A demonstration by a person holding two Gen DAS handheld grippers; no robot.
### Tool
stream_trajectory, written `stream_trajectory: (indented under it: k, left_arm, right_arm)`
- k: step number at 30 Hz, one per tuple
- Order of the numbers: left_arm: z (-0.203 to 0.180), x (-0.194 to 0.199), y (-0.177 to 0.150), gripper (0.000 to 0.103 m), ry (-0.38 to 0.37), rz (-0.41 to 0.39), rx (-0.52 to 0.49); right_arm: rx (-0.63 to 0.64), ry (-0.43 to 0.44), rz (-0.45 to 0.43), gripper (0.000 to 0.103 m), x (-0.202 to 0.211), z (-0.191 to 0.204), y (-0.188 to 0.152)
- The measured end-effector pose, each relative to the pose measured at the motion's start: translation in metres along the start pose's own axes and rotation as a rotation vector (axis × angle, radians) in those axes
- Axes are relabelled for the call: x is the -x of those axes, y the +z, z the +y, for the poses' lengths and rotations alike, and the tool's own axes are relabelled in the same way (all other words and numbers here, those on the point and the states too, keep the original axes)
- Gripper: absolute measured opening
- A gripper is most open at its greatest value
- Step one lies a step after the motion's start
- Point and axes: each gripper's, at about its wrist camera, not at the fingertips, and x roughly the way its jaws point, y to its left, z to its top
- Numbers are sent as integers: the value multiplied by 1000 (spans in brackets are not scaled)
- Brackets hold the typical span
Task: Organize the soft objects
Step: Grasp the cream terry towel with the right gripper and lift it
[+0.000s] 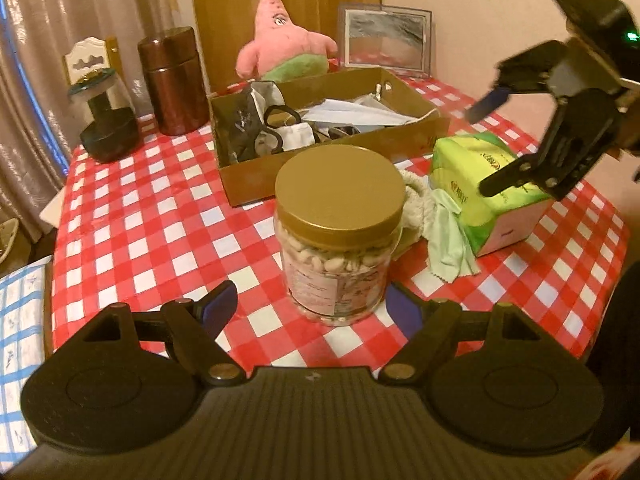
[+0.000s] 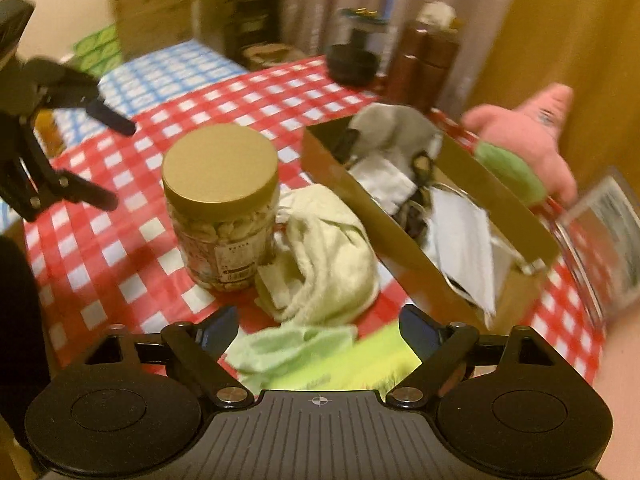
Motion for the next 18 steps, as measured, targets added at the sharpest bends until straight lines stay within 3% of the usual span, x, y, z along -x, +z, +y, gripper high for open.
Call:
stream_trajectory:
  k: [10, 18]
  left_arm:
    - [31, -28, -1, 79, -57, 58, -141]
    - [50, -46, -5, 79, -58, 92, -162]
  right_arm:
    - [278, 122, 134, 87, -78, 4, 21]
    - [385, 104, 195, 87, -124, 4, 24]
